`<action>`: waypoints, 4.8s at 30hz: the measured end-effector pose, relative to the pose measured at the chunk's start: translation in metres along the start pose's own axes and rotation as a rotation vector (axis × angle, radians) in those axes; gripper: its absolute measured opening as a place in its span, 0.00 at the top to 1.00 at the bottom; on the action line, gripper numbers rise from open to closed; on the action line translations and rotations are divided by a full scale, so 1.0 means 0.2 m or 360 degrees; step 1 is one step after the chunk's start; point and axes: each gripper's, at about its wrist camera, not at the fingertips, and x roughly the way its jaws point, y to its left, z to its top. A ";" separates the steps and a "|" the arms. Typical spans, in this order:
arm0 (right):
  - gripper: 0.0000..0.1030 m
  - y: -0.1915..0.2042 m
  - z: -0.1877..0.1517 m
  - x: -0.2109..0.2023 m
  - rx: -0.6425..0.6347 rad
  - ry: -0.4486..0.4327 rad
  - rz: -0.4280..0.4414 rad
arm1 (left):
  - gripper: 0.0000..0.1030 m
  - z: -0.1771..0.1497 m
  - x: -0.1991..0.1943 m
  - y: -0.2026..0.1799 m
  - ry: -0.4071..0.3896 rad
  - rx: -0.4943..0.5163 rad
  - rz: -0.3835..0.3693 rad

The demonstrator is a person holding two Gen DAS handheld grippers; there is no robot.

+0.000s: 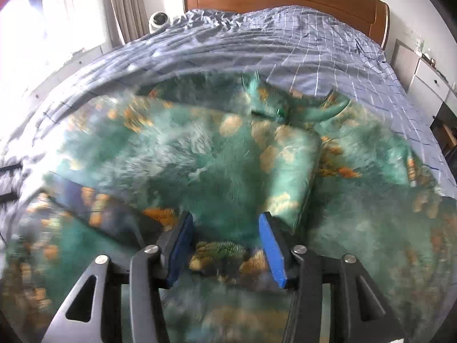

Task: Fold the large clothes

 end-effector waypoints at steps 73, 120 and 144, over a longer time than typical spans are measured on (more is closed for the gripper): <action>0.87 -0.70 -1.40 -1.14 0.0605 0.0235 0.0421 | 0.84 -0.75 -0.46 -0.02 0.0294 -0.0074 -0.0149; 0.88 -1.46 -0.46 -0.44 0.1191 -0.0200 0.0475 | 0.67 0.23 0.16 0.23 0.0139 -0.0557 -0.0121; 0.05 -1.23 -0.35 -0.46 0.0621 0.0055 -0.0054 | 0.25 0.24 0.28 0.21 0.0276 -0.0307 -0.0109</action>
